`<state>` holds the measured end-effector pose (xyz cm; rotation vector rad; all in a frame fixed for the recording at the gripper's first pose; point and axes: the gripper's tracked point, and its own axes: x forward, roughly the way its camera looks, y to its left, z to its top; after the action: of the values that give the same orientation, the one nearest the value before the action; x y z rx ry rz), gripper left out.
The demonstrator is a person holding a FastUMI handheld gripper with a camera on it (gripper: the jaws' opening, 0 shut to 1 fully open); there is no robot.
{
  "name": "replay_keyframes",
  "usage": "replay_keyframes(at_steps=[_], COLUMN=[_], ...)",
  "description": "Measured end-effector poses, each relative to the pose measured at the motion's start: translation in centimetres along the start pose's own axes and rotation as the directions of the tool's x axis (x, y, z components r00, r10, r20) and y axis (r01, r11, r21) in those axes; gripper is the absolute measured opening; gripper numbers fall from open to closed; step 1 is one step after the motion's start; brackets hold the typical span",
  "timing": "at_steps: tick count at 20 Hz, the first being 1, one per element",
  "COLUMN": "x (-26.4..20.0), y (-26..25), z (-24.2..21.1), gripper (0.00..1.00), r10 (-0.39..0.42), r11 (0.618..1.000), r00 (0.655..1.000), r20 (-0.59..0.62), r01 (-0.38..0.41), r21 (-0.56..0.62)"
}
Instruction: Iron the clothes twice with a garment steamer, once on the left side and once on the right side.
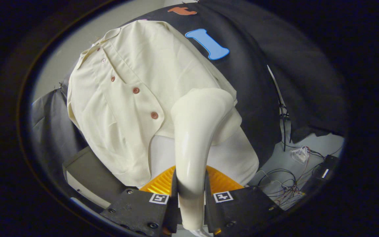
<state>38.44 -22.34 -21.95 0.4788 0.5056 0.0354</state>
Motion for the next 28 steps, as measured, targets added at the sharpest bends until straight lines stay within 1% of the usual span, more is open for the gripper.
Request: replay_keyframes(at_steps=[5, 9, 13, 17, 20, 24, 28], x=[-0.3, -0.9, -2.3, -4.8, -7.0, -9.4, -11.8], y=[-1.4, -1.8, -0.7, 1.9, 5.0, 10.0, 15.2], z=[-3.0, -3.7, -3.4, -1.9, -0.6, 0.4, 1.7], gripper=[0.35, 0.35, 0.35, 0.35, 0.35, 0.35, 0.35], r10=[-0.031, -0.057, -0.056, -0.059, -0.045, -0.002, 0.045], r11=[1.000, 0.998, 0.998, 0.997, 0.994, 0.986, 0.973], r00=[0.998, 0.997, 0.997, 0.998, 0.999, 1.000, 0.997], r20=[-0.047, -0.060, -0.050, -0.029, -0.001, 0.018, 0.064], r01=[0.031, 0.057, 0.055, 0.057, 0.044, 0.005, -0.029], r21=[-0.003, -0.015, -0.023, -0.057, -0.096, -0.168, -0.230])
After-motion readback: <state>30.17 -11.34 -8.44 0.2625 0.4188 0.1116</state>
